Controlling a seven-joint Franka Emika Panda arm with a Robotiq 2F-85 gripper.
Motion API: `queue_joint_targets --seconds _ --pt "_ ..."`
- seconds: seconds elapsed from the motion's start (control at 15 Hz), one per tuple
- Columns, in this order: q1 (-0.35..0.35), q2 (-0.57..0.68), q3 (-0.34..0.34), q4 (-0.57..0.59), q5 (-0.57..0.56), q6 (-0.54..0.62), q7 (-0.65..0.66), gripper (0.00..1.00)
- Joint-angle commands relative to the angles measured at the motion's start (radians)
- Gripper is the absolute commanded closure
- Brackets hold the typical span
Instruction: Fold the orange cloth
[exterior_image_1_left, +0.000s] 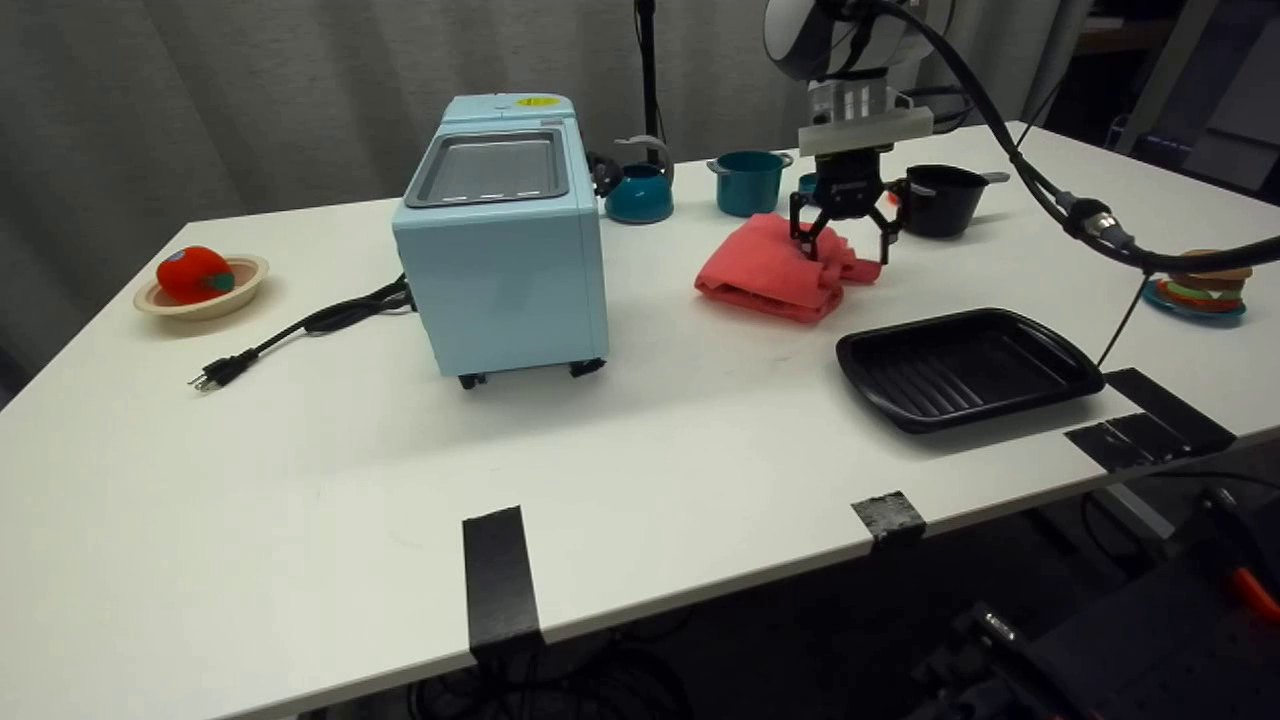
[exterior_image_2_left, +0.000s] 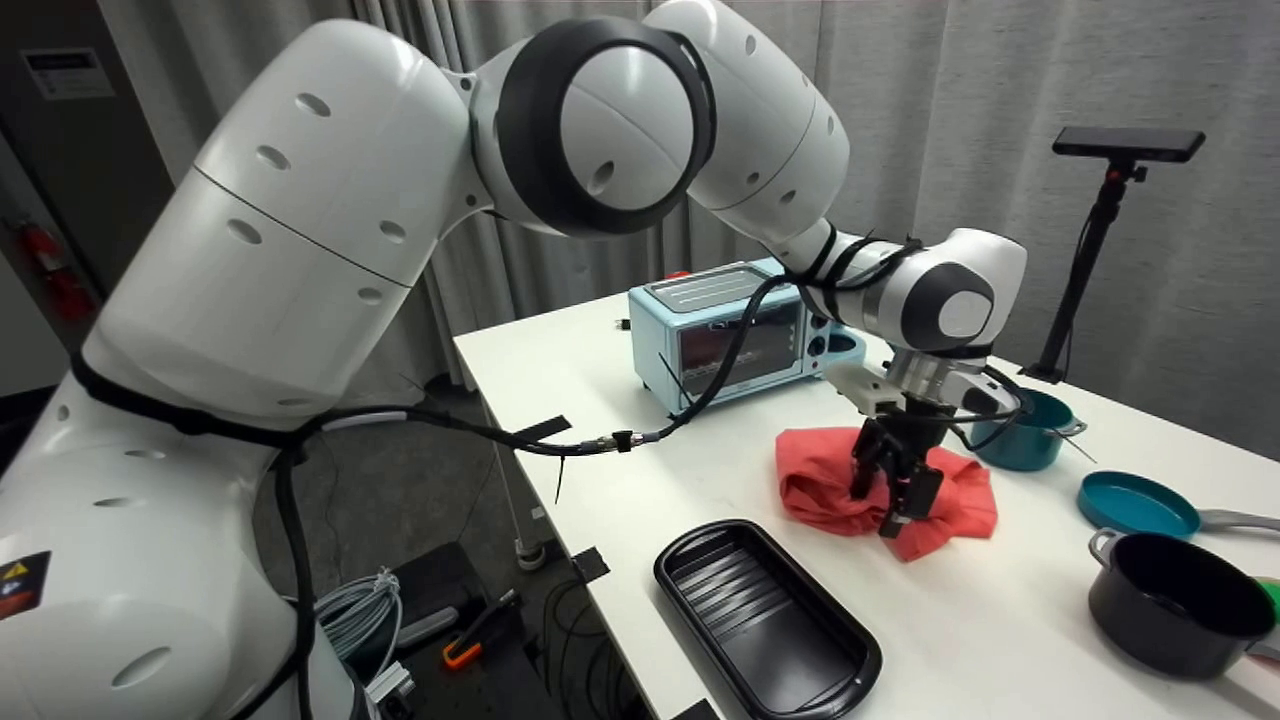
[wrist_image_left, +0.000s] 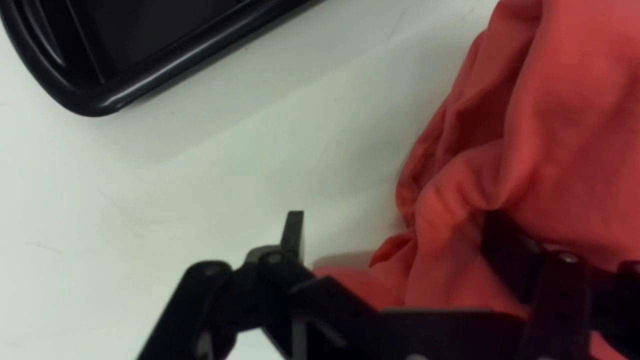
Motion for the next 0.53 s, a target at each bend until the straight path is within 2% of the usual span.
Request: queue_joint_targets --seconds 0.0,0.47 --pt "0.039 -0.074 -0.032 -0.019 -0.066 -0.029 0.02 0.0" --pt "0.034 -0.212 -0.013 -0.013 -0.076 -0.06 -0.01 0.0"
